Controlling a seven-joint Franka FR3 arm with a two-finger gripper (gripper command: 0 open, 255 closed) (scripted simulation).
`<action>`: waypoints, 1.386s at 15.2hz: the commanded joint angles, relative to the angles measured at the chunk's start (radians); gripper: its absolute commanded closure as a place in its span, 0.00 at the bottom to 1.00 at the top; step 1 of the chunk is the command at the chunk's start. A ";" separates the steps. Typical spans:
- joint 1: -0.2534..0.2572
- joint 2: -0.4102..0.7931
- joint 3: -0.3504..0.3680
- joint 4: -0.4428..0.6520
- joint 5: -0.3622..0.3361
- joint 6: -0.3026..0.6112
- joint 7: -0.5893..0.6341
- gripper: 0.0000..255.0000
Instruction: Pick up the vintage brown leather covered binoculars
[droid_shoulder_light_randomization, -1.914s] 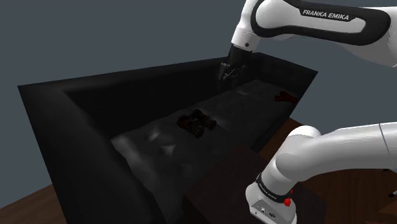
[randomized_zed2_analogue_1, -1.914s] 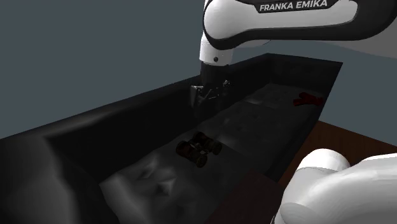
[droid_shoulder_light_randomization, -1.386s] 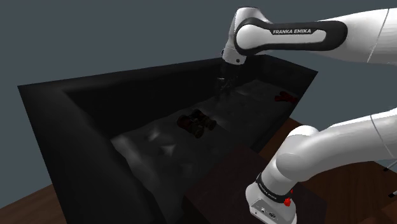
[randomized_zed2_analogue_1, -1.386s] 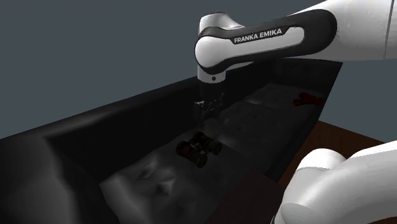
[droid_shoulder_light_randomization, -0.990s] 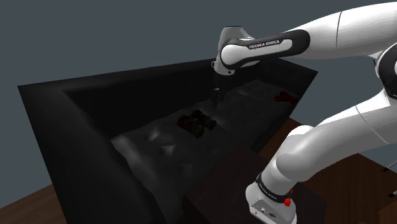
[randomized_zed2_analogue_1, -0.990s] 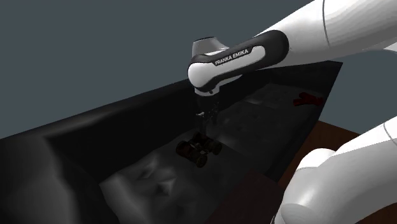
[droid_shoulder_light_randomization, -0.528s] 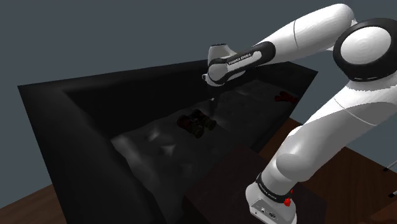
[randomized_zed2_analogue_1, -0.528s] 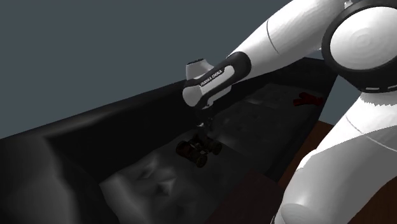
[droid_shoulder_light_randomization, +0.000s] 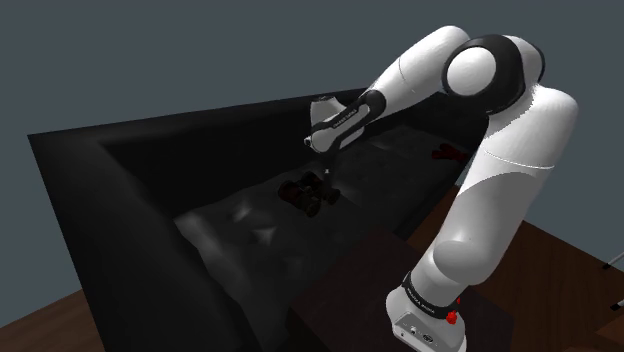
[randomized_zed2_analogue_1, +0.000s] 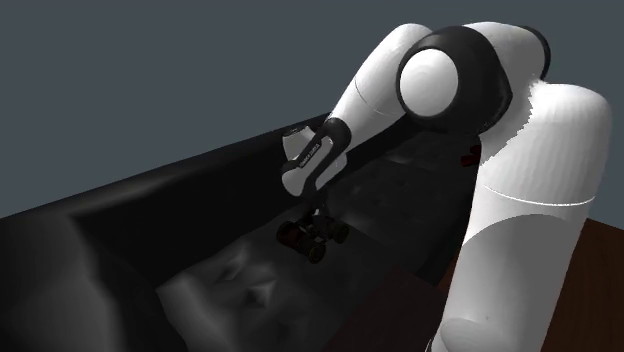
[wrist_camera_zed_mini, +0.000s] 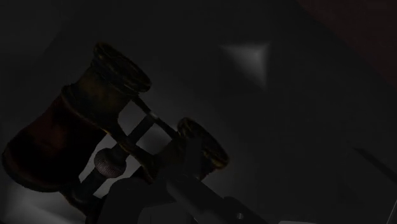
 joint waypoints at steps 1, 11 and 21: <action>-0.002 0.074 0.000 0.035 -0.027 0.030 -0.037 0.00; -0.017 0.442 -0.005 0.257 -0.154 0.149 -0.171 0.00; -0.018 0.525 -0.005 0.285 -0.158 0.201 -0.149 1.00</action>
